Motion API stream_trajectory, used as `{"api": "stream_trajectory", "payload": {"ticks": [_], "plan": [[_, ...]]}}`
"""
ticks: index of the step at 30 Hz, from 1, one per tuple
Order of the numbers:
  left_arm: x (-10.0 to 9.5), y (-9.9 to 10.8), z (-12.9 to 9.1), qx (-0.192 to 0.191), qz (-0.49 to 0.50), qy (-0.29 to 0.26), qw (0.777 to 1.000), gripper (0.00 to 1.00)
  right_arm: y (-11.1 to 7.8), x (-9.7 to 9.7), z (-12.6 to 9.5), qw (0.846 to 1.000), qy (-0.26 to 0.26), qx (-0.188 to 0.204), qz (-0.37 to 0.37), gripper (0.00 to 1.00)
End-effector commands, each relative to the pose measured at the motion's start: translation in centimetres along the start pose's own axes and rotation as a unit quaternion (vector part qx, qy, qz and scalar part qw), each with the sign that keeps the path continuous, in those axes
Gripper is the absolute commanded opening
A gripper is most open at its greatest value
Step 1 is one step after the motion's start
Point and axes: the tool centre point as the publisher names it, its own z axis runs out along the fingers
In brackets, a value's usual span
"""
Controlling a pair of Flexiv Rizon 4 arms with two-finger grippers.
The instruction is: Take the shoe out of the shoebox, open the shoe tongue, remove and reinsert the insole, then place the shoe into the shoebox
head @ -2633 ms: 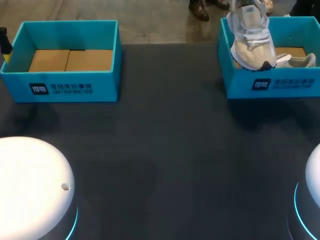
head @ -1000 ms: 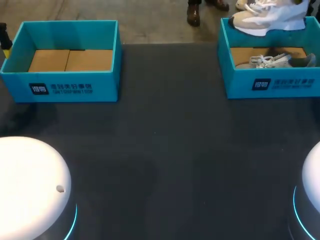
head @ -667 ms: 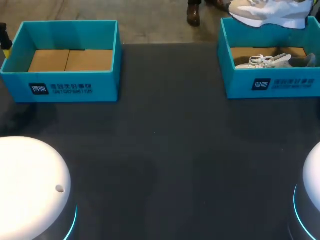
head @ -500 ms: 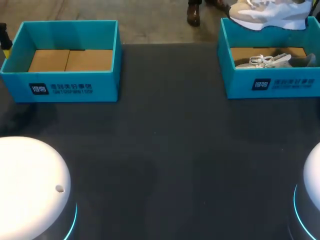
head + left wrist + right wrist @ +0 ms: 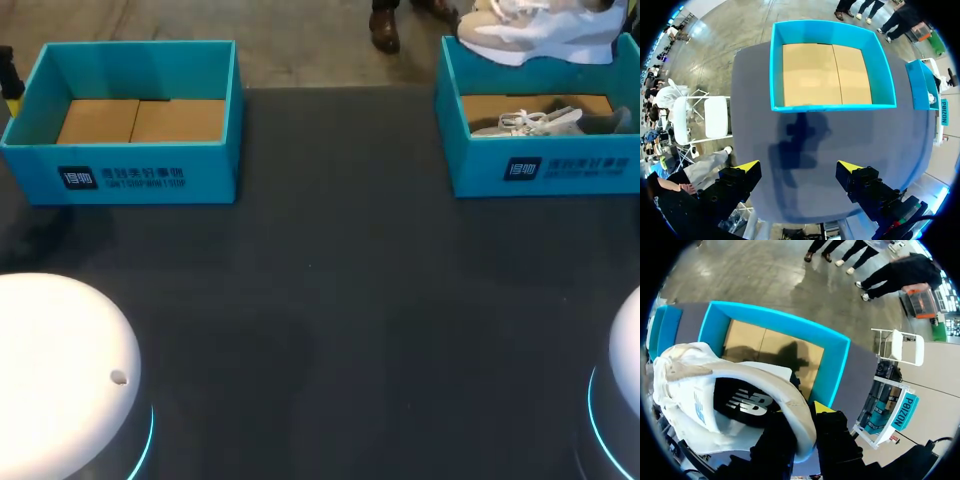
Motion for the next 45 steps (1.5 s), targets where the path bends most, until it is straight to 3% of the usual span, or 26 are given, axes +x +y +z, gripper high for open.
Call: {"api": "stream_trajectory", "payload": {"ticks": [1,10,22,31,45], "plan": [[0.0,0.0,0.0,0.0,0.0,-0.001,1.0,1.0,-1.4,0.2,2.0,1.0,0.002,-0.023,0.007,0.0],[0.0,0.0,0.0,0.0,0.0,-0.001,1.0,1.0,0.2,0.1,4.2,0.999,0.009,-0.024,0.041,0.0],[0.0,0.0,0.0,0.0,0.0,-0.001,1.0,1.0,0.2,0.2,4.4,0.999,0.014,-0.019,0.049,0.0],[0.0,0.0,0.0,0.0,0.0,-0.001,1.0,1.0,0.8,-0.7,6.7,0.997,0.017,-0.02,0.073,0.0],[0.0,0.0,0.0,0.0,0.0,-0.001,1.0,1.0,0.8,-0.2,8.5,0.997,0.012,-0.011,0.081,0.0]]}}
